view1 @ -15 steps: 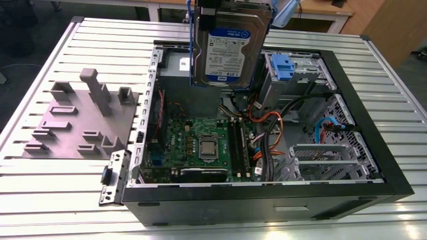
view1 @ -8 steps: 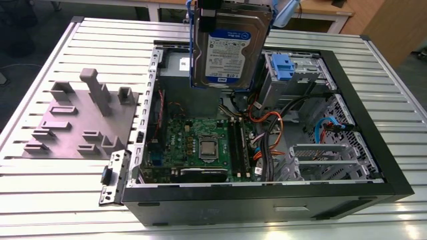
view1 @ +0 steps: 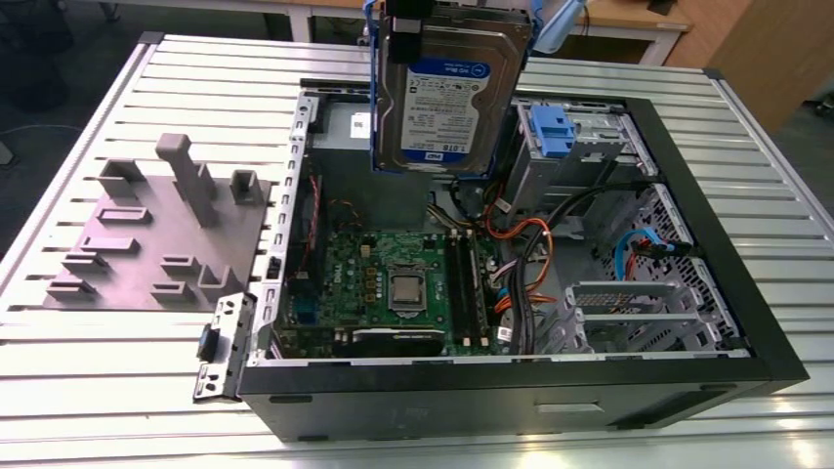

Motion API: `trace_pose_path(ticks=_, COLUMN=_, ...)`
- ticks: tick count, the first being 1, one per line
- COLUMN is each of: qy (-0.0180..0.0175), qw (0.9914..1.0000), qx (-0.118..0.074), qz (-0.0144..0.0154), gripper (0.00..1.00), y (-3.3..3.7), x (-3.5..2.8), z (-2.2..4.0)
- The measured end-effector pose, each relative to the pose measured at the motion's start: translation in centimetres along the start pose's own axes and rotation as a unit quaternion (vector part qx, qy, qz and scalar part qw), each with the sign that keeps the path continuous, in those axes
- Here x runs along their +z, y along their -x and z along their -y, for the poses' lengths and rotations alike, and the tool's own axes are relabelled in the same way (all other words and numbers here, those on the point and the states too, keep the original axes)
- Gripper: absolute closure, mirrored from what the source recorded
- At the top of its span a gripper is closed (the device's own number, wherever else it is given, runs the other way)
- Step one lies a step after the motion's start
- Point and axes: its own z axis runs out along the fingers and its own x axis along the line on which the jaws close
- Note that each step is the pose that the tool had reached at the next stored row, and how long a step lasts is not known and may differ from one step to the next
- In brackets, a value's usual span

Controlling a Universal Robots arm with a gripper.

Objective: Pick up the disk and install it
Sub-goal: 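Insert the disk into the insertion slot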

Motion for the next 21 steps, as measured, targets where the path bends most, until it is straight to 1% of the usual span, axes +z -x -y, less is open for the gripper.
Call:
trace_pose_path(ticks=4, qy=0.0, qw=1.0, qx=0.0, qz=0.0, gripper=0.64, y=-0.01, x=0.0, z=0.0)
trace_pose_path(ticks=6, qy=0.0, qw=1.0, qx=0.0, qz=-0.0001, gripper=0.64, y=-0.19, x=-0.01, z=0.02)
trace_pose_path(ticks=11, qy=0.0, qw=1.0, qx=0.0, qz=0.0, gripper=0.64, y=-1.43, x=0.05, z=0.07)
trace_pose_path(ticks=13, qy=0.0, qw=1.0, qx=0.0, qz=-0.0001, gripper=0.64, y=-1.73, x=0.07, z=0.09)
trace_pose_path(ticks=15, qy=0.0, qw=1.0, qx=0.0, qz=0.0, gripper=0.64, y=-1.86, x=0.12, z=0.1)
trace_pose_path(ticks=18, qy=0.0, qw=1.0, qx=0.0, qz=0.0, gripper=0.64, y=-1.87, x=0.19, z=0.38)
trace_pose_path(ticks=21, qy=0.0, qw=1.0, qx=0.0, qz=0.0, gripper=0.64, y=-1.85, x=0.25, z=0.91)
